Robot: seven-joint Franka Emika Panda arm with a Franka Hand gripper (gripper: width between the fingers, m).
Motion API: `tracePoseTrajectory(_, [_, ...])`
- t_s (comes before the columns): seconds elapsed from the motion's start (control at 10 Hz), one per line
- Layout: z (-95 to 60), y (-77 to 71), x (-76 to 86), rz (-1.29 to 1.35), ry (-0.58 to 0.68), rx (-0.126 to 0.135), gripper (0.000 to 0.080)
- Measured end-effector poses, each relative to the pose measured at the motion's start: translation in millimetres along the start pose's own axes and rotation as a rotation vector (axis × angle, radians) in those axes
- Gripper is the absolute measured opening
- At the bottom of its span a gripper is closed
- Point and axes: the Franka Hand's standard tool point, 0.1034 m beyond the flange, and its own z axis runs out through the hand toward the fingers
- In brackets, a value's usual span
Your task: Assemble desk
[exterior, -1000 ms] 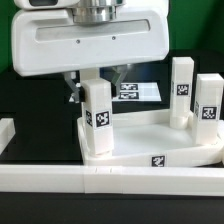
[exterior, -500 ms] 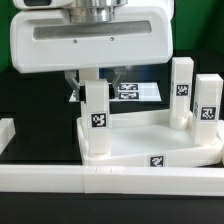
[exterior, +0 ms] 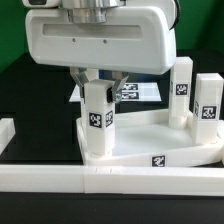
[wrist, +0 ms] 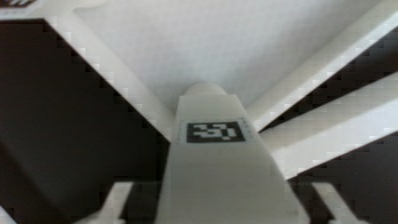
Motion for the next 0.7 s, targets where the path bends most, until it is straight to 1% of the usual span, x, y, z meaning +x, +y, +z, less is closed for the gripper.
tracePoseTrajectory(0.1, [0.3,-0.3,-0.1,0.120,-0.004,0.012,0.0290])
tracePoseTrajectory(0.5, [0.7,-1.5,0.0,0.420,-0.011,0.025,0.0290])
tracePoseTrajectory(0.6, [0.7,-1.6,0.0,0.437,-0.011,0.025,0.0290])
tracePoseTrajectory(0.7, [0.8,-1.7,-0.1,0.428,-0.011,0.025,0.0366])
